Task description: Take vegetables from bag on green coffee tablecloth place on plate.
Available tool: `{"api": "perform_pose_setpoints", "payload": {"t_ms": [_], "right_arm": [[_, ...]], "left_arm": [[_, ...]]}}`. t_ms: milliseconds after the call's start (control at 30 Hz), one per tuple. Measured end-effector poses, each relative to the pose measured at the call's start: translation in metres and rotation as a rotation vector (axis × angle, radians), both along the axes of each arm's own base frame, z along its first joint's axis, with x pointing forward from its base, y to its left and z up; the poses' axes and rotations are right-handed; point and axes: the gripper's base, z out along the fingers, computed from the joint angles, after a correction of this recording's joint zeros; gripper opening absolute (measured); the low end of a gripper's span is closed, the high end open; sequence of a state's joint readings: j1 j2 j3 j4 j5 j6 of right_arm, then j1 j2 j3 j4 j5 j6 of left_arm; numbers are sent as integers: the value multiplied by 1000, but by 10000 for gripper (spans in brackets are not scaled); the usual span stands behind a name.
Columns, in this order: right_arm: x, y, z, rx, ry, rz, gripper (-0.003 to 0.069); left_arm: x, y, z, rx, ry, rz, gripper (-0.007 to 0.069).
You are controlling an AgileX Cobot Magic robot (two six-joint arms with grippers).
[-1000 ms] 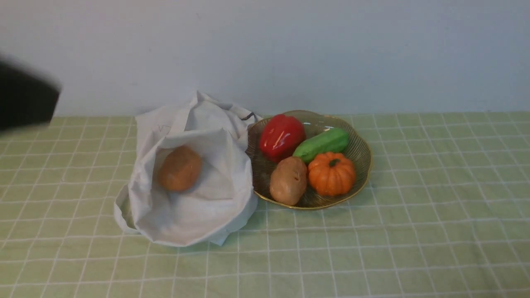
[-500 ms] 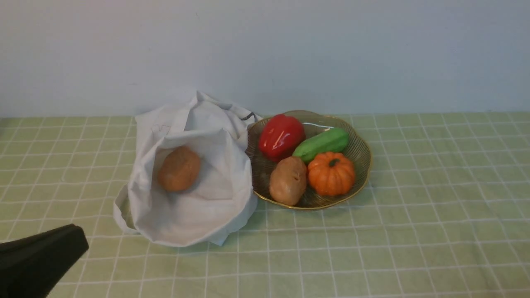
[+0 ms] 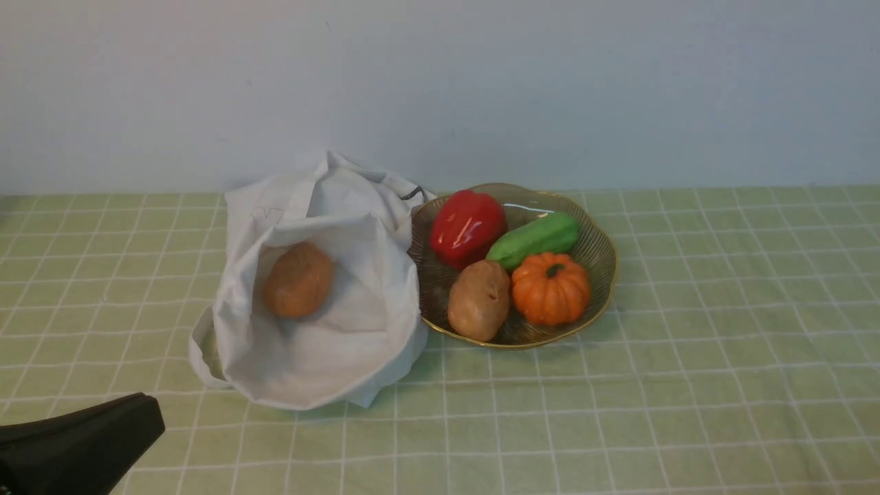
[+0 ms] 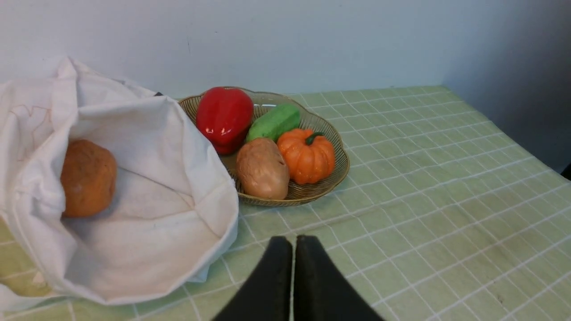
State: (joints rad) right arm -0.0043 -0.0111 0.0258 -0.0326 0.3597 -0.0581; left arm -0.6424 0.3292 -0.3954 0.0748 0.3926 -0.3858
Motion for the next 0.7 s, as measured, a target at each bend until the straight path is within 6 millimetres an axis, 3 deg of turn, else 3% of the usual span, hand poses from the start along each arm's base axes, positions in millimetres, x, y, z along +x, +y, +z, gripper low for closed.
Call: {"api": "perform_pose_setpoints", "payload": {"t_ms": [167, 400, 700], "right_arm": [[0, 0, 0, 0, 0, 0, -15], [0, 0, 0, 0, 0, 0, -15], [0, 0, 0, 0, 0, 0, -15]], "left_arm": [[2, 2, -1, 65, -37, 11, -5], [5, 5, -19, 238, -87, 10, -4], [9, 16, -67, 271, -91, 168, -4]]}}
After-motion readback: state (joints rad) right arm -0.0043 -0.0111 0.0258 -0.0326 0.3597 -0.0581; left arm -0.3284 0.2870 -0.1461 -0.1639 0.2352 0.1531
